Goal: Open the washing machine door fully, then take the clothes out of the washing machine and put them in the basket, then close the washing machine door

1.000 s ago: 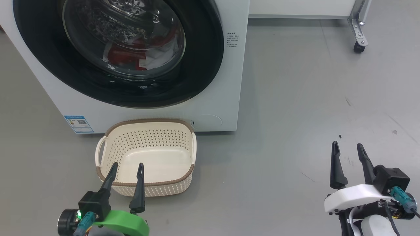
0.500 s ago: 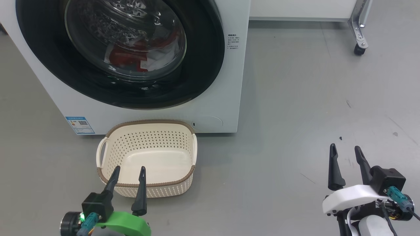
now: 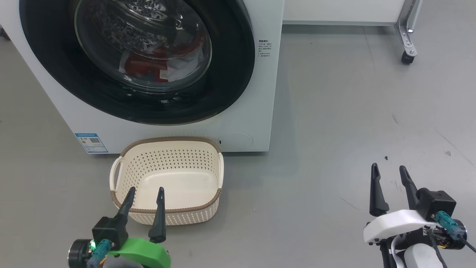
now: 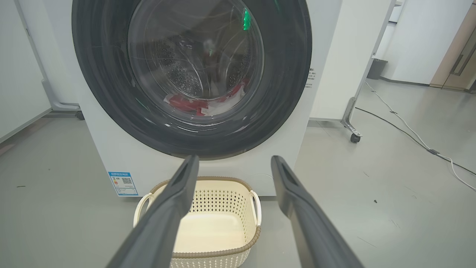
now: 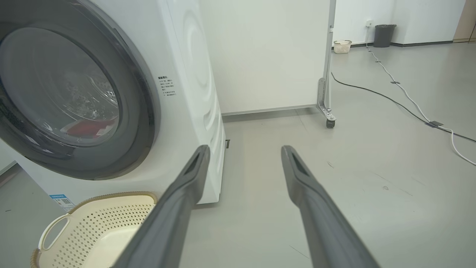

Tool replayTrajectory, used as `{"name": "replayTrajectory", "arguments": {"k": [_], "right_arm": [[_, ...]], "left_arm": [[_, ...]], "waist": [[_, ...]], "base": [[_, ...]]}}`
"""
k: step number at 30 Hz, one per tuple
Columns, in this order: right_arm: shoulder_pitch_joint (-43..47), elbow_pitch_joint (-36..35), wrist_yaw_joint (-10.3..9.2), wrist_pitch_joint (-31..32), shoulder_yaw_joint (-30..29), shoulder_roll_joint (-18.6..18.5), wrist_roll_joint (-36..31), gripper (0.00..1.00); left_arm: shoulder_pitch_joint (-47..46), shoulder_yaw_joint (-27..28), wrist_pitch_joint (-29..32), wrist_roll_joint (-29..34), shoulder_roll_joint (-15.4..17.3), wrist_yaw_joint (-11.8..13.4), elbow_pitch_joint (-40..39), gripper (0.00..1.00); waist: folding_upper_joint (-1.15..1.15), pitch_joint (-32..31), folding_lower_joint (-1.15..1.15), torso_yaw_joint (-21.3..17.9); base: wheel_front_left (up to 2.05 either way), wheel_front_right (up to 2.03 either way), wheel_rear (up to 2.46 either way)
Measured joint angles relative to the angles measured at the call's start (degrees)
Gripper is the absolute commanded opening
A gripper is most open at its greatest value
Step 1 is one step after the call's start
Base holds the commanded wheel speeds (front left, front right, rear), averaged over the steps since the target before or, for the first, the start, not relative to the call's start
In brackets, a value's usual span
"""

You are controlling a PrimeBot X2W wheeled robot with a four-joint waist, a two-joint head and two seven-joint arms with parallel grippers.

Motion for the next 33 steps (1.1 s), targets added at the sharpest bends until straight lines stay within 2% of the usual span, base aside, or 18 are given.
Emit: {"name": "replayTrajectory", "arguments": {"k": [33], "right_arm": [[-0.3,1.09,0.01,-0.15,0.69,-0.4,-0.74,1.0]], "left_arm": [[-0.05,-0.21,0.0,-0.6,0.0,0.67,0.55,1.0]], "waist": [[0.0,0.05,0.0,0.38]], "base": [[0.0,0.0,0.0]]}}
